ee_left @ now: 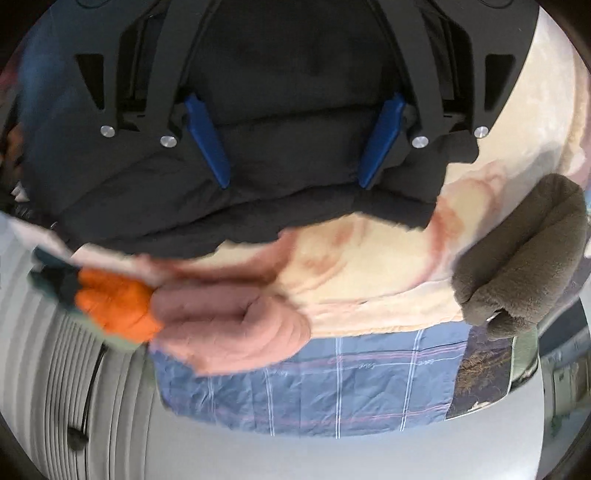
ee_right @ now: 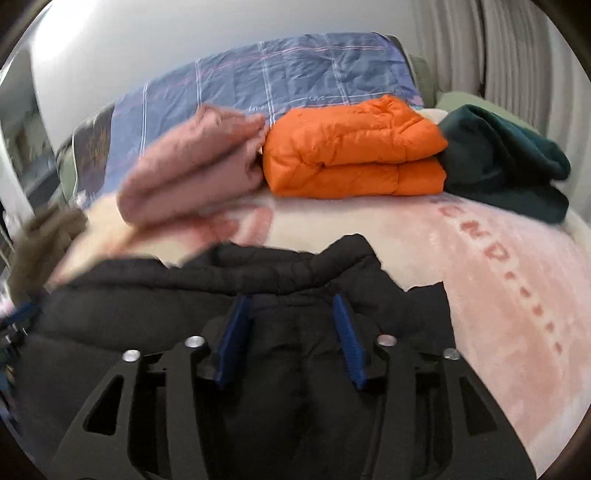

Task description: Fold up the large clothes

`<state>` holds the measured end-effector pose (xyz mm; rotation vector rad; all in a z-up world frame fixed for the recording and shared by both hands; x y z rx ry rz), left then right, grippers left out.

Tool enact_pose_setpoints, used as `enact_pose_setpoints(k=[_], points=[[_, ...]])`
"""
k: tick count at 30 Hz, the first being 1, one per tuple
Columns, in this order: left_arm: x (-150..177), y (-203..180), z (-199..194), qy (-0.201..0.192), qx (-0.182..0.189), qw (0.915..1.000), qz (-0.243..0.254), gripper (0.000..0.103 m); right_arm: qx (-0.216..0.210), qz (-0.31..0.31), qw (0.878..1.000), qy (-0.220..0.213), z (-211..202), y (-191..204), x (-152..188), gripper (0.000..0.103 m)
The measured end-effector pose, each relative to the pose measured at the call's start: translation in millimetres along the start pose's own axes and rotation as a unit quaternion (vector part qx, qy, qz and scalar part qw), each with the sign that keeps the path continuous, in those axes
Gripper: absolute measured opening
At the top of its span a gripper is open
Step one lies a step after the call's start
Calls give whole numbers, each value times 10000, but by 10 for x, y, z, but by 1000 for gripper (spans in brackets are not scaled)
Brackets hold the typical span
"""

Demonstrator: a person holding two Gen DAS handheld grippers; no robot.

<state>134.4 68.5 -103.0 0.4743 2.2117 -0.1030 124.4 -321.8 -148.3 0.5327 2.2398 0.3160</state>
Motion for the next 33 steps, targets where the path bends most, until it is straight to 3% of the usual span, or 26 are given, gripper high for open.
enact_pose_setpoints(k=[3,5,7,9,13,17,33], points=[[-246,-214,-149,-262,288,9992,28,79,-465,12,9989,-16,-147,330,-44,70],[-335,-351,-100,-208,121,9995,219,82,-370,-372,9986,-92,-131,575,-19,75],[-314,-443,121,98,-105,9992,385,82,-135,-708,9974,-78,28,718,60,75],[-175,-416,384,479,-118,9985,241,89,79,-804,9964,252,336,696,169,80],[-32,-284,569,433,63,9989,-175,92,-162,-483,9970,589,602,586,223,84],[11,-341,603,486,-70,9988,-8,93,50,-758,9963,394,598,634,300,84],[93,-294,774,593,117,9980,-164,93,175,-891,9951,382,778,642,376,86]])
Point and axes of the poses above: each gripper's, at about its wrist camera, not at the fingertips, and z roughly the way its jaws point, y to its left, x to its underside, the point moved 5 cm from there along z, roughly the way its jaws point, and after that the axes turned 15 degrees about z, right-handed, at the moved point
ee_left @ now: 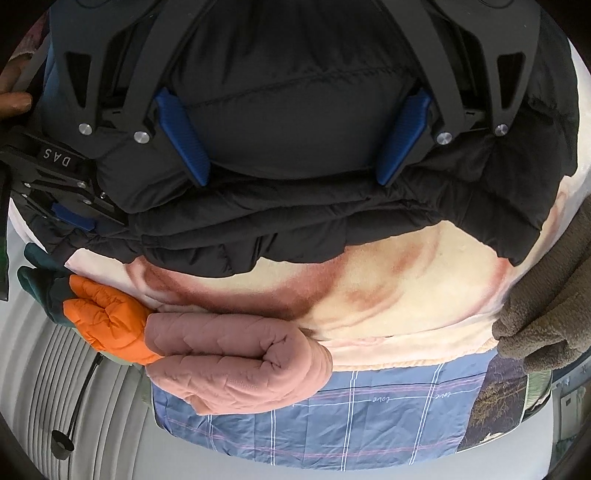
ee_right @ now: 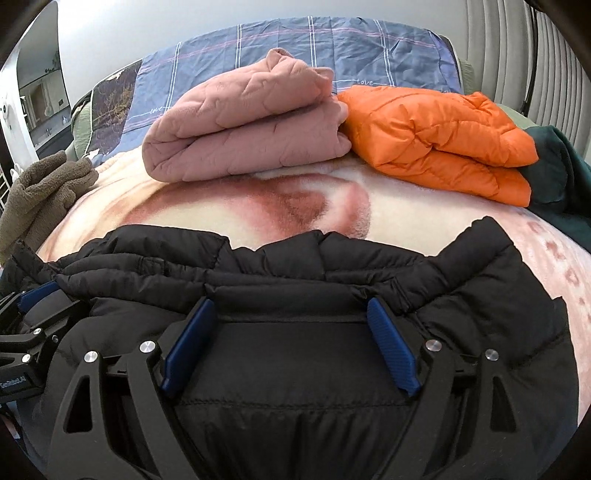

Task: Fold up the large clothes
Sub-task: 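Press and smooth the folded black jacket with both open grippers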

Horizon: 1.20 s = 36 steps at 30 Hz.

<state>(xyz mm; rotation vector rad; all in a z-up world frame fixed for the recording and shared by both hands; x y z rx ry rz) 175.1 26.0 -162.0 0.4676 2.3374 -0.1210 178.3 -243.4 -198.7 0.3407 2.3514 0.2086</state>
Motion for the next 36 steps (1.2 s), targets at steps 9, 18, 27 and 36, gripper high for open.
enact_pose_setpoints(k=[9,18,27,36], points=[[1,-5,33,99,-1,9999,52,93,80,-66,9999,-9,21,37,0,86],[102,-61,-356,-14,-182,9998,59,96,70,-196,9995,-257,-483,121,199,88],[170,-42,-177,52,-256,9996,48,100,-14,-1,9999,-121,-258,52,271,93],[299,-199,-662,-38,-127,9996,252,99,-289,58,9994,-191,-856,59,429,92]])
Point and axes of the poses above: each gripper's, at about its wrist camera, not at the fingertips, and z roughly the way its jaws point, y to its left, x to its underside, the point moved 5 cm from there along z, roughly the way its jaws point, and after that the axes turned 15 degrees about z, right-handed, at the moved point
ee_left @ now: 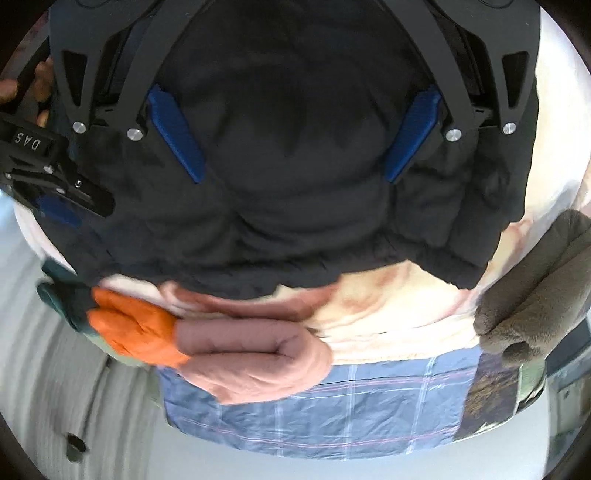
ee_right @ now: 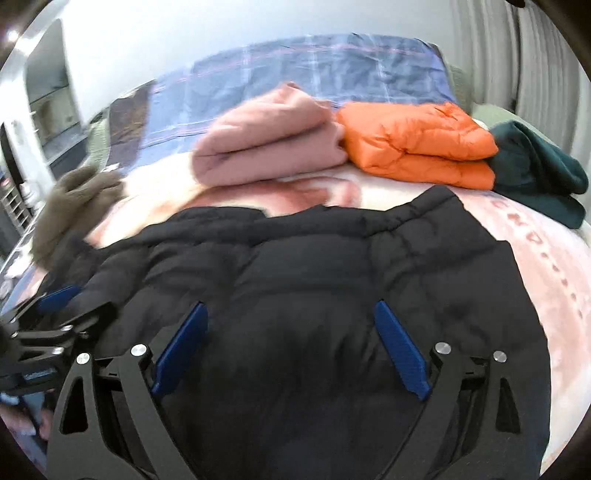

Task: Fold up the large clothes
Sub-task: 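Press and smooth the folded black jacket with both open grippers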

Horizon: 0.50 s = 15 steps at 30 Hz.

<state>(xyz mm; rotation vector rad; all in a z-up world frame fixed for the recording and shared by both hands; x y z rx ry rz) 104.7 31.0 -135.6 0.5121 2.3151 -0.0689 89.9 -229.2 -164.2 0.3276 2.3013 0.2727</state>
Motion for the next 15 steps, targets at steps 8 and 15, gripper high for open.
enact_pose_setpoints(k=[8,15], points=[[142,-59,225,142,-224,9995,183,101,272,-261,9993,53,247,-32,240,97],[297,-146,-398,-111,130,9998,-37,101,-147,-82,9996,-221,-484,-71,363,94]])
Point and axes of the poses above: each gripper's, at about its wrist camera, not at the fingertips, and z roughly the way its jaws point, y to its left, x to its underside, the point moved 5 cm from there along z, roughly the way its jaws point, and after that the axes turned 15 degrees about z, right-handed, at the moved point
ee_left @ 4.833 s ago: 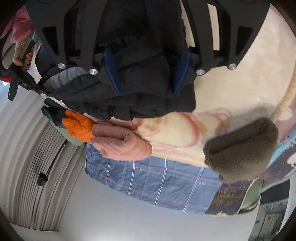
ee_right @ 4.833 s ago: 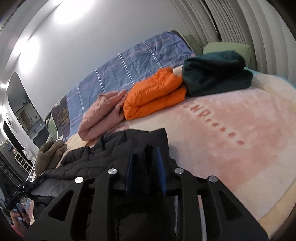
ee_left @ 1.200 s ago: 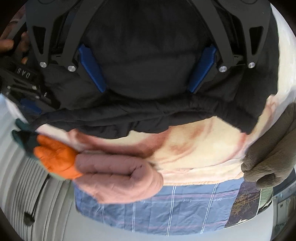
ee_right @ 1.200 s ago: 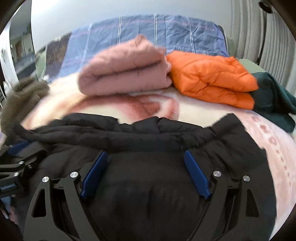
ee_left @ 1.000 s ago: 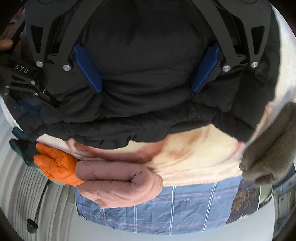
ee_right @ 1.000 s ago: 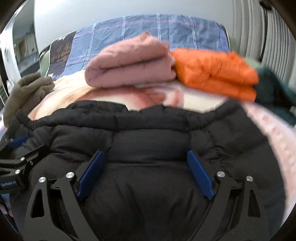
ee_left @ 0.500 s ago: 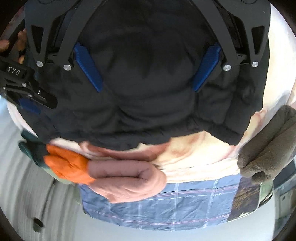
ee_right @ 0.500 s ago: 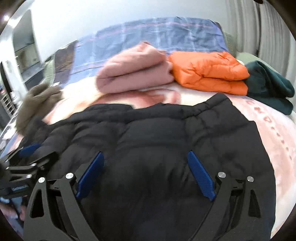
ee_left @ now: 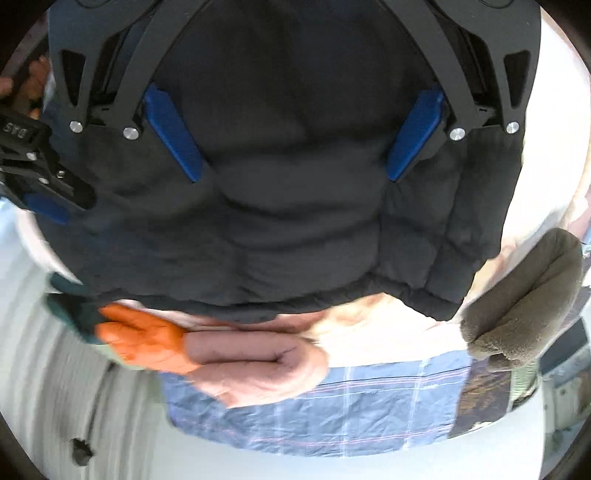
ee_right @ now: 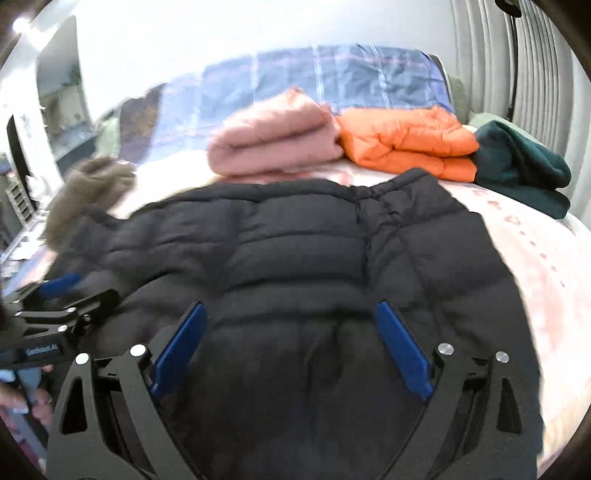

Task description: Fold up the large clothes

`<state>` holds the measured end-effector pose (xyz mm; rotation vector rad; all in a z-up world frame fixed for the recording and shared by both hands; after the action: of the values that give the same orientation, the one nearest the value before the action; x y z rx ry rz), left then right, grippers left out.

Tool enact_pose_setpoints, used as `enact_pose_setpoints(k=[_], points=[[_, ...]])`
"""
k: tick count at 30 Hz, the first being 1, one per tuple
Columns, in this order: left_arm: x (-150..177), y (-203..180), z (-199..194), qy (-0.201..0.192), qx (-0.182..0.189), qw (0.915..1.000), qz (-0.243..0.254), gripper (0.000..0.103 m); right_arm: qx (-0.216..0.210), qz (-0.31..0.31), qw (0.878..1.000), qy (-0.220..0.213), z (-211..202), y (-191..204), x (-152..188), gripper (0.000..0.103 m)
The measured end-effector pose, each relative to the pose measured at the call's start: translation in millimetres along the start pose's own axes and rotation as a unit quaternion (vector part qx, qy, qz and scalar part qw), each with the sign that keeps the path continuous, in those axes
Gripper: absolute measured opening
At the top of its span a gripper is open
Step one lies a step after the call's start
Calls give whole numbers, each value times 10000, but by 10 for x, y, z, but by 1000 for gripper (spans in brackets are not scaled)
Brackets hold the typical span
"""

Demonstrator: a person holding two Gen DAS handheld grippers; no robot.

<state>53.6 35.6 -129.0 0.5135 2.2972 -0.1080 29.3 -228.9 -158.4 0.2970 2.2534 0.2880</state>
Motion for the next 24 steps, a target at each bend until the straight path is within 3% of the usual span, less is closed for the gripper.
enact_pose_setpoints(k=[2,5,7,9,14,19,21,23,24], points=[[105,-74,-103,6,23,9998,215,101,84,-197,9998,10,-108,-23,126,94],[380,-151,79,249,-248,9981,511,101,345,-294,9981,417,75,-169,490,95],[437,-198,136,197,-418,9973,576,101,510,-532,9972,116,91,-155,613,95],[415,-222,124,239,-524,9966,595,101,561,-474,9972,168,76,-141,585,95],[464,-198,-108,144,-356,9981,487,101,431,-394,9982,134,-161,-160,592,94],[493,-115,-421,-86,-356,9984,428,101,219,-227,9988,-368,-540,-290,412,94],[464,6,-526,-229,-457,9983,281,101,277,-221,9979,-537,-582,-318,298,87],[418,154,-624,-395,-540,9977,55,101,333,-136,9983,-458,-541,-352,184,64],[400,232,-674,-471,-586,9972,-59,101,300,-47,9988,-376,-513,-359,127,60]])
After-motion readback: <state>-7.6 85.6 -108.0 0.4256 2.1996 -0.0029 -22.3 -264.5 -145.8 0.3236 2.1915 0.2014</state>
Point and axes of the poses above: each gripper's, at about its wrist camera, not at the fingertips, and z roughly the way its jaws point, y to its left, x to its underside, the point moved 5 cm from there along z, roughly the way its jaws point, and after that the axes turned 15 degrees about z, right-handed, at the moved point
